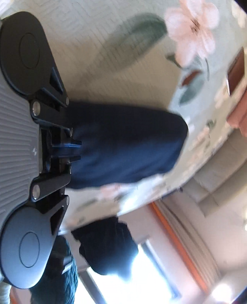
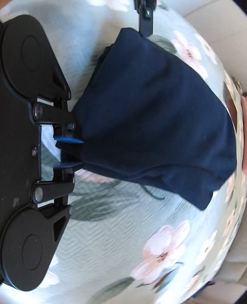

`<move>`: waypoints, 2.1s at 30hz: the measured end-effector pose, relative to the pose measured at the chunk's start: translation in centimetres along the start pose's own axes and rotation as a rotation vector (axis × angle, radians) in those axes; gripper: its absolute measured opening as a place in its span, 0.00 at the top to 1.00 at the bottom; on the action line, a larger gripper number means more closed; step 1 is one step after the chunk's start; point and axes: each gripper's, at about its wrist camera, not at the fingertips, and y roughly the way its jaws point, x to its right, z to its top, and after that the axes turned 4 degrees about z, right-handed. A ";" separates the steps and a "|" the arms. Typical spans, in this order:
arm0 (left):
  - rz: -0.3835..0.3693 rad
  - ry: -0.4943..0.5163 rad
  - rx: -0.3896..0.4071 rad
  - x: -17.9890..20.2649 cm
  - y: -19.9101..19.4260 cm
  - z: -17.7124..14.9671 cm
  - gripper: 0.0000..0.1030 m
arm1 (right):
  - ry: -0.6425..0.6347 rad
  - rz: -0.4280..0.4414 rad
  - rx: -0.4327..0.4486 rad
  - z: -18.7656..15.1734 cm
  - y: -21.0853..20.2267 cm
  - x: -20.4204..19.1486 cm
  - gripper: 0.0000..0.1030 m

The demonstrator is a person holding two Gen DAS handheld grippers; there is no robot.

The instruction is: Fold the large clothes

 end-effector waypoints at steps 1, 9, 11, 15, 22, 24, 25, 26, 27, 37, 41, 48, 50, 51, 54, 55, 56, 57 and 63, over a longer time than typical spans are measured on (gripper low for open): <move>-0.012 0.022 0.006 0.7 -0.2 0.5 0.91 | 0.014 0.007 0.011 0.2 -0.5 0.2 0.76; 0.074 0.172 -0.169 4.5 4.7 0.9 0.78 | 0.073 0.118 0.193 5.4 -2.8 0.8 0.62; 0.056 0.035 -0.186 3.2 4.9 1.0 0.82 | 0.009 0.096 0.161 6.4 -1.3 -0.1 0.68; 0.033 -0.085 -0.216 1.3 3.5 1.3 0.88 | -0.026 0.051 0.074 6.9 1.2 -0.7 0.71; 0.079 -0.110 -0.283 1.3 2.1 2.8 0.86 | 0.053 -0.072 -0.035 6.2 -0.2 2.6 0.41; 0.069 -0.072 -0.255 2.5 1.3 4.0 0.72 | 0.096 -0.011 0.022 6.5 -1.7 3.8 0.41; 0.067 -0.059 -0.232 3.0 1.0 4.6 0.52 | 0.112 0.012 0.050 6.8 -2.2 4.2 0.35; 0.083 -0.053 -0.203 3.4 0.7 5.3 0.38 | 0.129 0.032 0.076 7.3 -2.4 4.6 0.29; 0.111 -0.051 -0.162 3.8 0.5 6.1 0.18 | 0.147 0.051 0.098 7.8 -2.3 4.9 0.24; 0.199 0.034 -0.115 1.4 7.1 9.8 0.14 | 0.414 0.154 0.184 8.8 2.9 7.1 0.16; 0.147 0.001 -0.172 -1.4 9.7 9.7 0.09 | 0.496 0.241 0.189 7.9 5.3 9.3 0.00; -0.040 -0.068 -0.183 -4.6 12.0 8.5 0.01 | 0.464 0.448 0.184 7.6 7.0 10.4 0.00; -0.065 -0.059 -0.169 -4.5 12.5 8.3 0.00 | 0.500 0.486 0.216 7.2 7.6 10.9 0.00; -0.067 -0.052 -0.162 -4.3 12.7 8.2 0.00 | 0.509 0.496 0.219 7.3 7.8 11.0 0.00; -0.047 -0.010 -0.103 -3.6 12.5 7.7 0.13 | 0.461 0.486 0.215 8.1 7.8 9.6 0.00; -0.039 0.016 -0.085 -3.4 12.2 7.4 0.21 | 0.443 0.480 0.223 8.3 7.9 8.8 0.02; -0.041 0.030 -0.071 -3.4 11.9 7.2 0.26 | 0.432 0.488 0.229 8.3 7.8 8.1 0.07; -0.055 0.034 -0.060 -3.4 11.3 7.1 0.33 | 0.429 0.484 0.238 8.3 7.6 7.7 0.13; -0.138 0.077 -0.014 -1.6 7.1 6.6 0.40 | 0.315 0.449 0.345 8.4 2.4 4.0 0.40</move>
